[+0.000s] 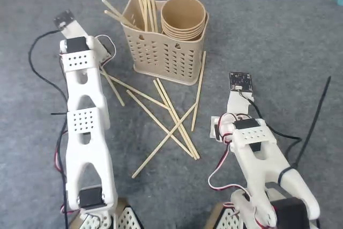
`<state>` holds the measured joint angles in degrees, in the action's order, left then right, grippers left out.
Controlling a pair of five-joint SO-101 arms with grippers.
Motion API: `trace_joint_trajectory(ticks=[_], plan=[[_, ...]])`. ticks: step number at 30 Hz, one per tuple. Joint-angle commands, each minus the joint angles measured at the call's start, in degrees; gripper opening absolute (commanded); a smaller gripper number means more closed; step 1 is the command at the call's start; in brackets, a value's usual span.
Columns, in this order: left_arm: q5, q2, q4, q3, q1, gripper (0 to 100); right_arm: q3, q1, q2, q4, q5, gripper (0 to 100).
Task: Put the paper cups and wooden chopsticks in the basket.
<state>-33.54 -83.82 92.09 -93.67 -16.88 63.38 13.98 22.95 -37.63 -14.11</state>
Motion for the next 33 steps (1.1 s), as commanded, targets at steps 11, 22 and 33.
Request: trace_joint_trajectory(ticks=[11, 22, 33], plan=[[-0.2, 6.9, 8.6, -2.5, 0.3, 1, -0.4, -0.7, 2.4, 0.9, -0.2, 0.8], [3.3, 23.4, 8.7, -2.1, -0.3, 1, -0.4, -0.7, 2.4, 0.9, -0.2, 0.8], [6.9, 34.8, 9.0, 2.5, -5.6, 1, -0.4, -0.7, 2.4, 2.6, -0.7, 0.8]])
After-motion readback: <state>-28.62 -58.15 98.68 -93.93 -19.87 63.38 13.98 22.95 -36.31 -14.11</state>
